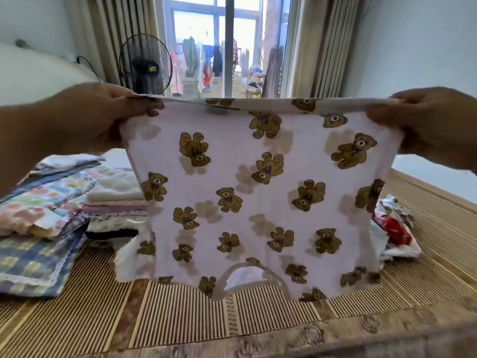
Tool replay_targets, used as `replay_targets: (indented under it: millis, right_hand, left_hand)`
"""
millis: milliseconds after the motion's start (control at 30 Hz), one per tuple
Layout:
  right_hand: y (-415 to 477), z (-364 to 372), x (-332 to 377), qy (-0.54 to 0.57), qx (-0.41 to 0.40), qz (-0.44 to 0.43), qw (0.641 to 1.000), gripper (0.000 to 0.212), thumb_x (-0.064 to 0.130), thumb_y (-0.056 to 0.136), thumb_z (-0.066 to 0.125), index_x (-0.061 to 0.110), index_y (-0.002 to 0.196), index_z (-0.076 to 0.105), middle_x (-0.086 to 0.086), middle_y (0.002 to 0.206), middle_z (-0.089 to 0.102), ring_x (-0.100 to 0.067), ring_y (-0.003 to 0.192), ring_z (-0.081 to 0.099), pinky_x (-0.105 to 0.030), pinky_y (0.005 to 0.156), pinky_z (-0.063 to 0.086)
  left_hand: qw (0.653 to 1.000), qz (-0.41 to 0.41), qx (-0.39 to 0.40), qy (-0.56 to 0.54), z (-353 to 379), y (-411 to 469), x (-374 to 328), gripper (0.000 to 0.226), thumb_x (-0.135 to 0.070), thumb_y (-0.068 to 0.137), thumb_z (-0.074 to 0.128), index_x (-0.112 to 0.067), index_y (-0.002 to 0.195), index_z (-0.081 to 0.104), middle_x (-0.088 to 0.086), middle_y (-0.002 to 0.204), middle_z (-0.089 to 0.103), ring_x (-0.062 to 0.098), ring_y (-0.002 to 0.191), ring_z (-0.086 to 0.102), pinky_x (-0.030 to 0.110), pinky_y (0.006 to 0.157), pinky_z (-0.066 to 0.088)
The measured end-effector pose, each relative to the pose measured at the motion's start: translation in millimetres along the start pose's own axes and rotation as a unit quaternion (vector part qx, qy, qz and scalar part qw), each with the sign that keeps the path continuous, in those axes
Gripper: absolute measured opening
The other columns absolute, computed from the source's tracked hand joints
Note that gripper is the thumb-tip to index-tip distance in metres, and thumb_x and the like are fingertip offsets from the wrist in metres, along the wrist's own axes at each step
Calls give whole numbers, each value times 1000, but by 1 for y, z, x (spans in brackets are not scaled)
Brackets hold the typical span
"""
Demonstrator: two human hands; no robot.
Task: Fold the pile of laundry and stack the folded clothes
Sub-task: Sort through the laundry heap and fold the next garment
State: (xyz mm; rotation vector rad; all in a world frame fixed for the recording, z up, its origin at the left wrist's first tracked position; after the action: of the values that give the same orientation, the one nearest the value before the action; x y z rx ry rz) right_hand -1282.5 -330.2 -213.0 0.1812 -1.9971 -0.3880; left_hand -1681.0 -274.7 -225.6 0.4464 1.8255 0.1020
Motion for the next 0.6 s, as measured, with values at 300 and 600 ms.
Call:
replay_targets:
  millis: [300,600]
  right_hand:
    - [58,63,-116,60,17,166,984,21,23,87,63,11,104,61,-7,77,63,-17,62,56,-28,56,38]
    - [97,155,-339,8,-41,352,935,19,17,92,60,1,83,62,-11,62,59,-21,52,51,-25,44,40]
  left_hand:
    - [977,-166,-47,123,21,55,113,33,-36,86,64,-5,97,65,11,87,57,19,70,50,27,63,42]
    - [928,-295,-65,220,101,124,292,26,-26,91,64,0,87,65,7,67,55,13,49,43,20,38,33]
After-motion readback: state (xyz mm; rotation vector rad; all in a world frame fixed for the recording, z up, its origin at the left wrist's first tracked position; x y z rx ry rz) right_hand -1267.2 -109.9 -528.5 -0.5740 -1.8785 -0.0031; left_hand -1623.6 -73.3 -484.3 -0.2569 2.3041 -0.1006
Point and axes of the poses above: each hand's wrist, its own y-axis towards the middle knuckle, its own z-axis out of the palm, x = y × z, the point moved 8 cm from there along y, towards the middle knuckle
